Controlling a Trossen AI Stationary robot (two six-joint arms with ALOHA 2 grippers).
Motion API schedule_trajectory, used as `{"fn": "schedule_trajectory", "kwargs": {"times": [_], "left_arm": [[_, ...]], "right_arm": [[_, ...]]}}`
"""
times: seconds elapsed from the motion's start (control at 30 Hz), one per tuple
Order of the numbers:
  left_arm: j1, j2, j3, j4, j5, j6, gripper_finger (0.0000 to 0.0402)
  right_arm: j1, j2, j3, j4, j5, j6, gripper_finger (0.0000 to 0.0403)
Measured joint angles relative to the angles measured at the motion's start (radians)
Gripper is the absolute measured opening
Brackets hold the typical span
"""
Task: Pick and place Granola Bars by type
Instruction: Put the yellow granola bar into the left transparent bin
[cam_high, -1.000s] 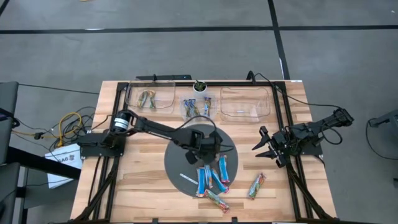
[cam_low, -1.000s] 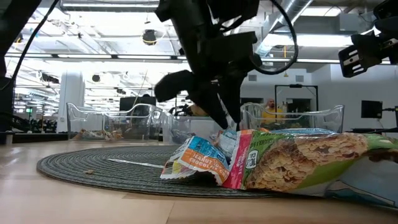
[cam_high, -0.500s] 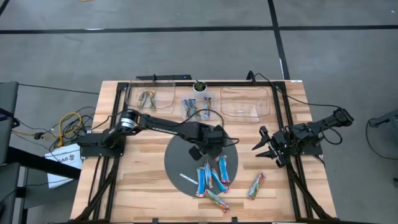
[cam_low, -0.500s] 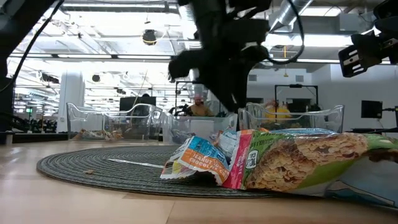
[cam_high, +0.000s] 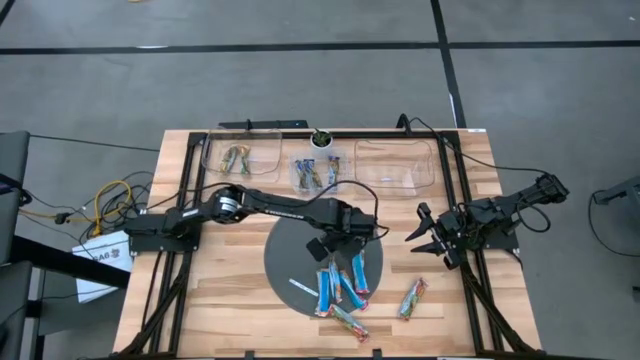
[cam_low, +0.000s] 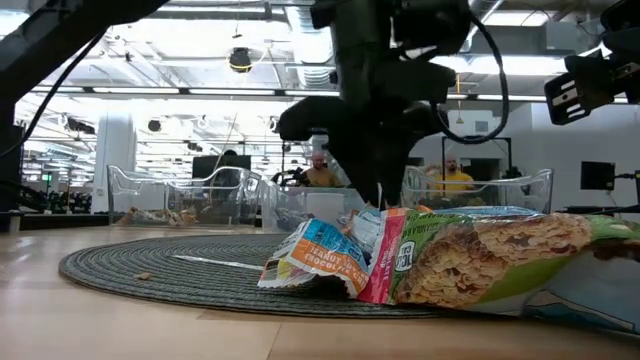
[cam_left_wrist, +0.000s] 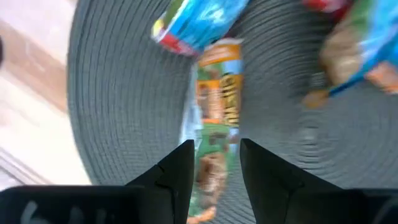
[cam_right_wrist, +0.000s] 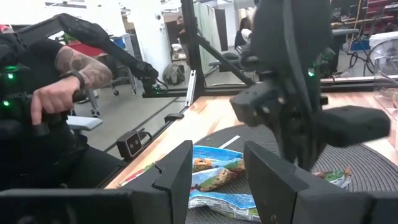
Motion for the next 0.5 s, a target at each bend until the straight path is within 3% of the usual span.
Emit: {"fn": "schedule_trajectory", "kwargs": {"times": [0.5], "left_arm": [[0.033,-0.001,-0.078,0.060,-0.031,0.001,0.0124]], "right_arm": [[0.000,0.000,0.000,-0.002,0.000,0.000,0.0137]]}}
